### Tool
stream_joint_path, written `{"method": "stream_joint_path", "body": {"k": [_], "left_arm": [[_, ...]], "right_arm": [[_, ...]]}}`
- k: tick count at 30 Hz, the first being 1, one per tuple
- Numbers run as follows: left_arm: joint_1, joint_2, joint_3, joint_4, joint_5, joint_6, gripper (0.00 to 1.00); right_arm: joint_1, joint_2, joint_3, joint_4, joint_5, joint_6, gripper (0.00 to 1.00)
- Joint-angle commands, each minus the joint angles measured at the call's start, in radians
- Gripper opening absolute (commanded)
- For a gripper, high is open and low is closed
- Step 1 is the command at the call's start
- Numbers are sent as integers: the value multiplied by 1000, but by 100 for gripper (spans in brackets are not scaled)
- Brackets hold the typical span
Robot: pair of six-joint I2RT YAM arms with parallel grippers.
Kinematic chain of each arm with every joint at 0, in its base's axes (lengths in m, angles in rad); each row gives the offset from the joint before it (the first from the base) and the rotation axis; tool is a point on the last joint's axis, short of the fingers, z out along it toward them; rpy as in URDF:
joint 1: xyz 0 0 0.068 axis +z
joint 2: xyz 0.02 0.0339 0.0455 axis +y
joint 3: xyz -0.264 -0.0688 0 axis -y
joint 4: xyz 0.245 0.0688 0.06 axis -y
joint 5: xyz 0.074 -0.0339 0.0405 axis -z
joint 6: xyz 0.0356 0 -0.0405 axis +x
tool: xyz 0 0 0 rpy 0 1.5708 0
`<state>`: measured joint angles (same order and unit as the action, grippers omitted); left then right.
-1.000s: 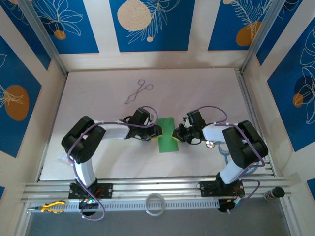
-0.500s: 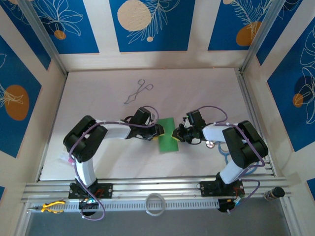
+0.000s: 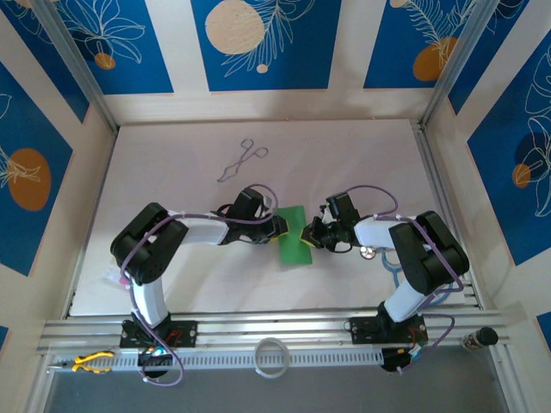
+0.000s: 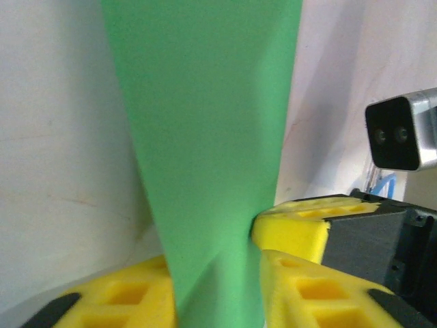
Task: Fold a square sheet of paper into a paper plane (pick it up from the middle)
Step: Third fold the triangle at the center of the table.
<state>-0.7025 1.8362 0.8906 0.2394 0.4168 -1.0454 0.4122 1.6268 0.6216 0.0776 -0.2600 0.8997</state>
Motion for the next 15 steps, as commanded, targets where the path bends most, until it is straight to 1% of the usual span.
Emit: {"method": "stream_joint_path", "body": {"k": [1, 3, 7, 9, 10, 12, 15], "left_arm": [[-6, -41, -9, -48, -27, 12, 25], [-6, -42, -11, -51, -26, 12, 19], [-5, -52, -14, -58, -34, 11, 13], [-3, -64, -18, -68, -45, 11, 9], [-2, -70, -19, -73, -50, 11, 8], [0, -84, -24, -85, -58, 10, 8], [6, -106, -27, -100, -58, -1, 8]], "right_arm": [[5, 12, -34, -62, 17, -9, 11], [5, -2, -42, -36, 5, -13, 12], [7, -46, -52, -19, 1, -34, 16], [11, -89, -57, -23, 11, -51, 21], [11, -116, -62, -20, 17, -62, 24], [19, -188, -77, -20, 35, -93, 33], [43, -314, -91, -42, 78, -150, 50]]}}
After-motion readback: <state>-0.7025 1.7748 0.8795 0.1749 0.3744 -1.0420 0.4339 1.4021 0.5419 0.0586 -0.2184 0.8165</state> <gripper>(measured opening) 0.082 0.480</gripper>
